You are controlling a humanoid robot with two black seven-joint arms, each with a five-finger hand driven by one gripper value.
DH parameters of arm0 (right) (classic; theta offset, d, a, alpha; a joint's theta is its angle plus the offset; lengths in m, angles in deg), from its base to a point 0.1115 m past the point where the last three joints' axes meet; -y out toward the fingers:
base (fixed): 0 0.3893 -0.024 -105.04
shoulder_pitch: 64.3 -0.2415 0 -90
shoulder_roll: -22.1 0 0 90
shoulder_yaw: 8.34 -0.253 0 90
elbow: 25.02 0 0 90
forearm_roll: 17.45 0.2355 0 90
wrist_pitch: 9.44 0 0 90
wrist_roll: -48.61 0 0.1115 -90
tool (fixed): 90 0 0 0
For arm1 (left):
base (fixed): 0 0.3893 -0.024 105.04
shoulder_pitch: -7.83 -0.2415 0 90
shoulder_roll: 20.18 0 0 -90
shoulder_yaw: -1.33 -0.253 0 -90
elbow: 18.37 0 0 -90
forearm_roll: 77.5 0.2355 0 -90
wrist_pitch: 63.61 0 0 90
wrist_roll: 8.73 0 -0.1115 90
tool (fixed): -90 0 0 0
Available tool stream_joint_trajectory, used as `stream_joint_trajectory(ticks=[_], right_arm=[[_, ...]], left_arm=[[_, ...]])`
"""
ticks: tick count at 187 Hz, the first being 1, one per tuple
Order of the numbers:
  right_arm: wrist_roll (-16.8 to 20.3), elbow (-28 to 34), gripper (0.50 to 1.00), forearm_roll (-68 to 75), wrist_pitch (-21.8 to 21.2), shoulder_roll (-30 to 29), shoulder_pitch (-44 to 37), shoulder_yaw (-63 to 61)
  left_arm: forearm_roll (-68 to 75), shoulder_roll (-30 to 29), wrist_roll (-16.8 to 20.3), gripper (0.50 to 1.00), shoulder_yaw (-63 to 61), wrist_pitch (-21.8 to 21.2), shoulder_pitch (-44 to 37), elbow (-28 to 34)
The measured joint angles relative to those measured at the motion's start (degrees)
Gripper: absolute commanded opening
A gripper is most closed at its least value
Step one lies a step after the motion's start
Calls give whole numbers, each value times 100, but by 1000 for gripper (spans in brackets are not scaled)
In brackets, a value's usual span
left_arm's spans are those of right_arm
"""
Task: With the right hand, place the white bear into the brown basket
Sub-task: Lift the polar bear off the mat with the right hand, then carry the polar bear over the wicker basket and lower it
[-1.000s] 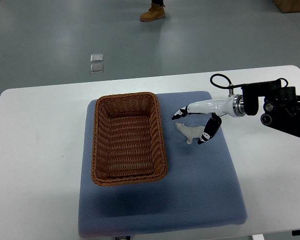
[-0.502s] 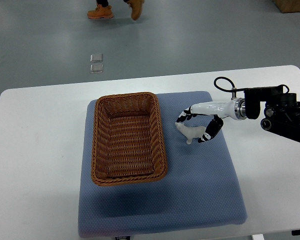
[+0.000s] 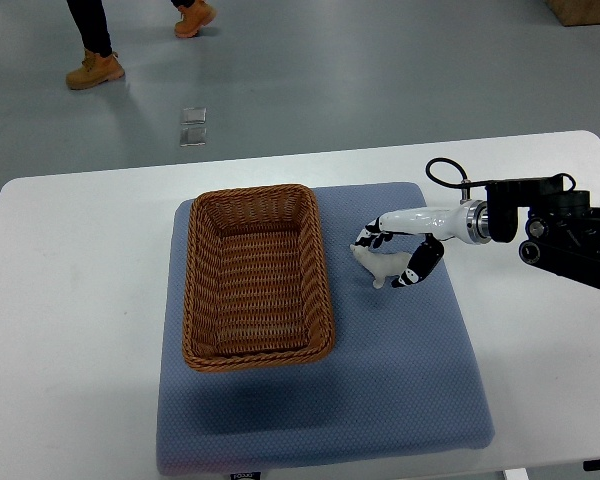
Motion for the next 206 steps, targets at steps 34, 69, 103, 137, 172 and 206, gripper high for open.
stream_joint_trajectory(ticks=[34, 69, 103, 137, 172, 206], right_arm=[[-1, 0, 705, -10, 1, -19, 45, 0], [-1, 0, 588, -22, 1, -29, 49, 6], [-1, 0, 545, -24, 1, -4, 15, 9], [-13, 0, 545, -10, -38, 77, -56, -25], [-19, 5, 545, 23, -54, 170, -378, -88], [-1, 8, 545, 72, -69, 160, -887, -145]], left_arm=[[0, 0, 0, 1000, 0, 0, 0, 0], [0, 0, 0, 1000, 0, 2, 0, 0], [0, 0, 0, 1000, 0, 2, 0, 0], [0, 0, 0, 1000, 0, 2, 0, 0], [0, 0, 0, 1000, 0, 2, 1, 0], [0, 0, 0, 1000, 0, 0, 0, 0]])
